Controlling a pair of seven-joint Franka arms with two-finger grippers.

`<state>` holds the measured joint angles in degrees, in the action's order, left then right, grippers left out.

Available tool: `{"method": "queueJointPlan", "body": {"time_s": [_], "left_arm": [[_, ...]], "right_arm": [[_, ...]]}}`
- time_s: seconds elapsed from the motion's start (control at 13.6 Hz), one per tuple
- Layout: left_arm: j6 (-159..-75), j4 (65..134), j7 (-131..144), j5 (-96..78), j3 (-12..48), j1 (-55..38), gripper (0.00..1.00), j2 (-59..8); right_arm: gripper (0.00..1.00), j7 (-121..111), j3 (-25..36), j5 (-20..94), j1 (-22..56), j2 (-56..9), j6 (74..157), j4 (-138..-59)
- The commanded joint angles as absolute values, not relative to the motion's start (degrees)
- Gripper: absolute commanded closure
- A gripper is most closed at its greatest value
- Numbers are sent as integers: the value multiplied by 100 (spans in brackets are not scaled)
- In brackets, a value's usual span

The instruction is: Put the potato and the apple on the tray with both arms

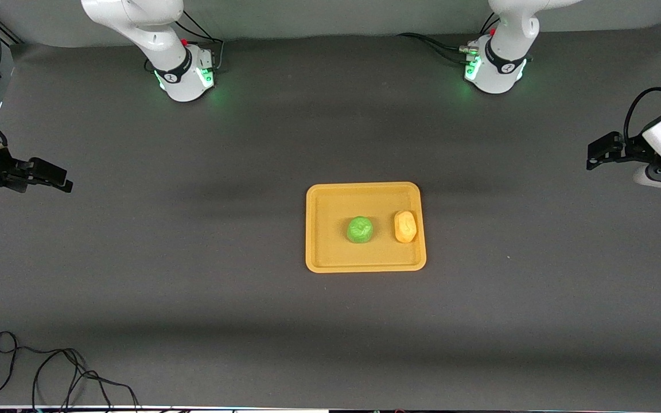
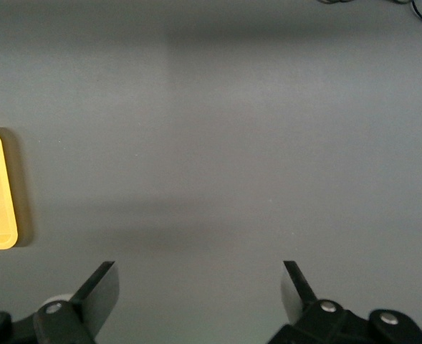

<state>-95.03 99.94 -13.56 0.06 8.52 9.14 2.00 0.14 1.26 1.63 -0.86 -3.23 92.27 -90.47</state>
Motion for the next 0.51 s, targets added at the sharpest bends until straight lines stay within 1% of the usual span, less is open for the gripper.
{"method": "queueJointPlan", "body": {"time_s": [0.0,0.44], "left_arm": [[-9387,9993,-1354,88,852,879,0,316],[-9387,9958,-1354,97,844,879,0,316]], "right_arm": [[0,-123,105,62,-70,-229,9272,-9044],[0,-132,114,53,-79,-229,9272,-9053]]}}
